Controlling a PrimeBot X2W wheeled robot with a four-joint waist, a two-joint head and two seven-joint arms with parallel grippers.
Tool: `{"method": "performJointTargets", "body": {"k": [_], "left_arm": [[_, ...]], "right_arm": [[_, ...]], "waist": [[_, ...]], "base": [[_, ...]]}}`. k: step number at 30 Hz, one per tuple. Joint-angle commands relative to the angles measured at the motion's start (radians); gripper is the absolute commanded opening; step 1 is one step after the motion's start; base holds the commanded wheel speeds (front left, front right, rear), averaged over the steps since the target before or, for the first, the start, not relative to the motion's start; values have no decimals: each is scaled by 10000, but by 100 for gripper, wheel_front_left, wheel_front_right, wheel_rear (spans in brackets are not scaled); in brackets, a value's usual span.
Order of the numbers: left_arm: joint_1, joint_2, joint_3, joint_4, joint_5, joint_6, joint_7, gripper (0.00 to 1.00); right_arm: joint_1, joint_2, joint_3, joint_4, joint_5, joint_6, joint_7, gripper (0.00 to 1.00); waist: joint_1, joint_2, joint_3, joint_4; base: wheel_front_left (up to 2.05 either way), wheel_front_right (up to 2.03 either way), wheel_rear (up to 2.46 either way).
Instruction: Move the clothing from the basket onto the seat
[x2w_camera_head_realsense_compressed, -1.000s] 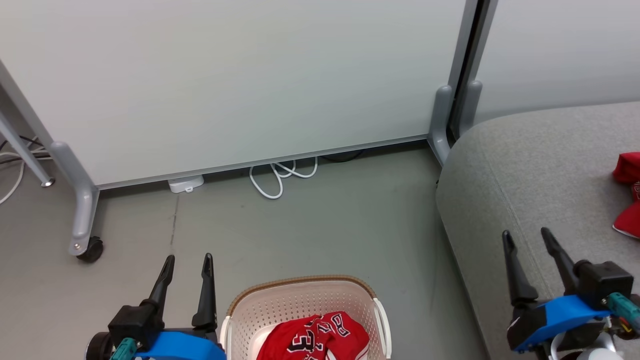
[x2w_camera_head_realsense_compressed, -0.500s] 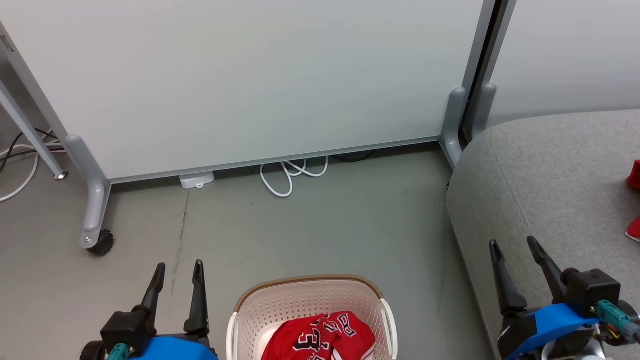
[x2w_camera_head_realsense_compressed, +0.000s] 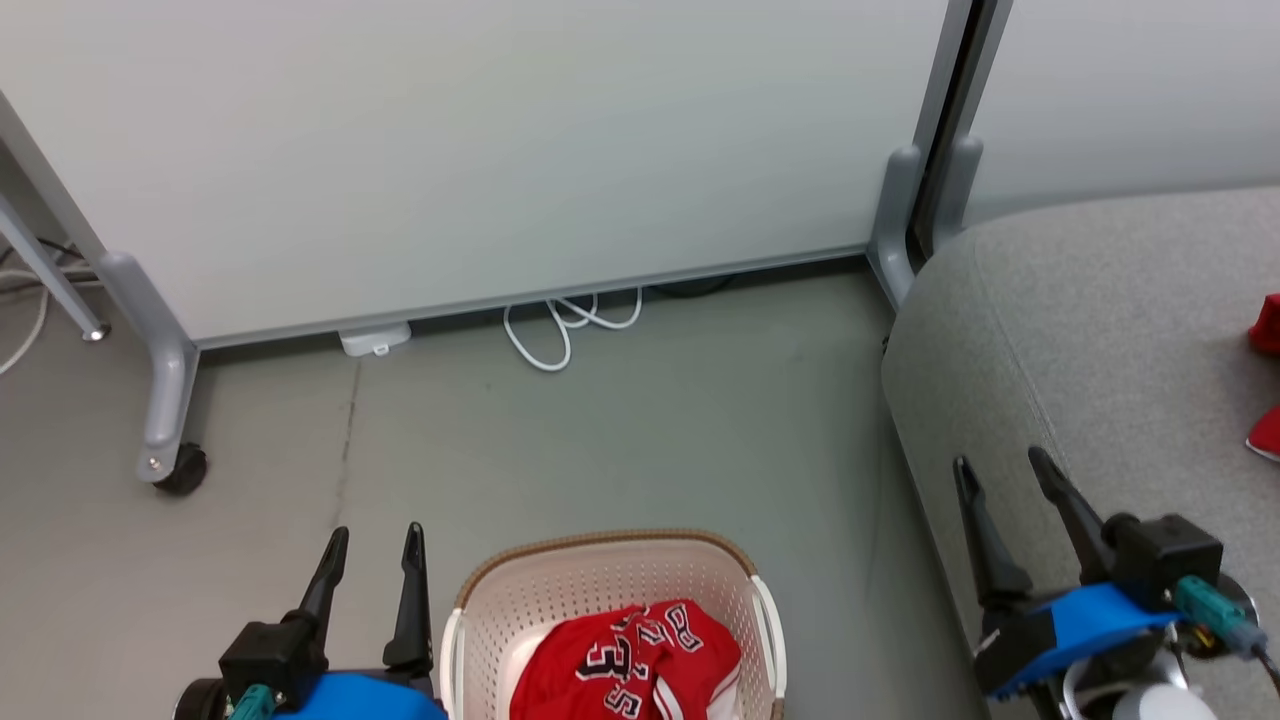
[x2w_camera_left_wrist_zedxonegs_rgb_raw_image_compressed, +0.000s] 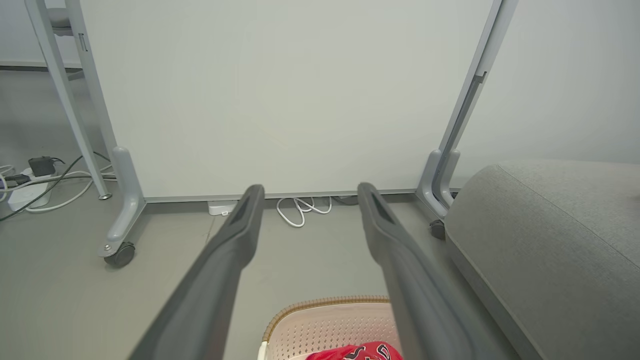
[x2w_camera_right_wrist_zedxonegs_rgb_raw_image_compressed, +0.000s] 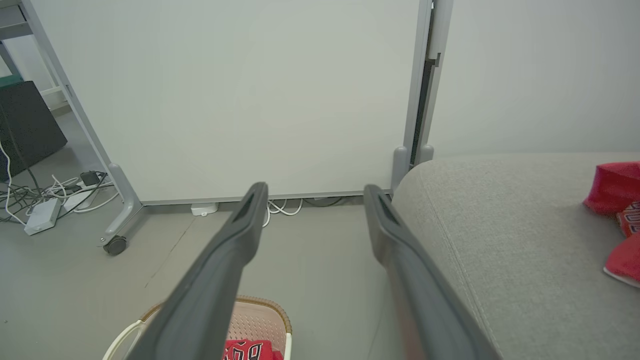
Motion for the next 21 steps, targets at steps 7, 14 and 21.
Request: {"method": "performJointTargets", "body": {"k": [7, 14, 21], "left_arm": [[-989, 236, -464, 135, 29, -17, -26, 100], [-2334, 438, -1133, 726, 108, -18, -28, 100], [-3841, 730, -2032, 2026, 40, -18, -26, 100]], "right_arm": [[-1354, 18, 326, -418, -6, 1, -81, 100], [-2980, 16, 695, -656, 12, 3, -222, 100], [-4455, 20, 1082, -839, 194, 1, -510, 100]], "waist": [[0, 0, 1916, -400], [0, 0, 4132, -877], [0, 0, 6197, -1553]], "base": [[0, 0, 0], [0, 0, 0], [0, 0, 0]]}}
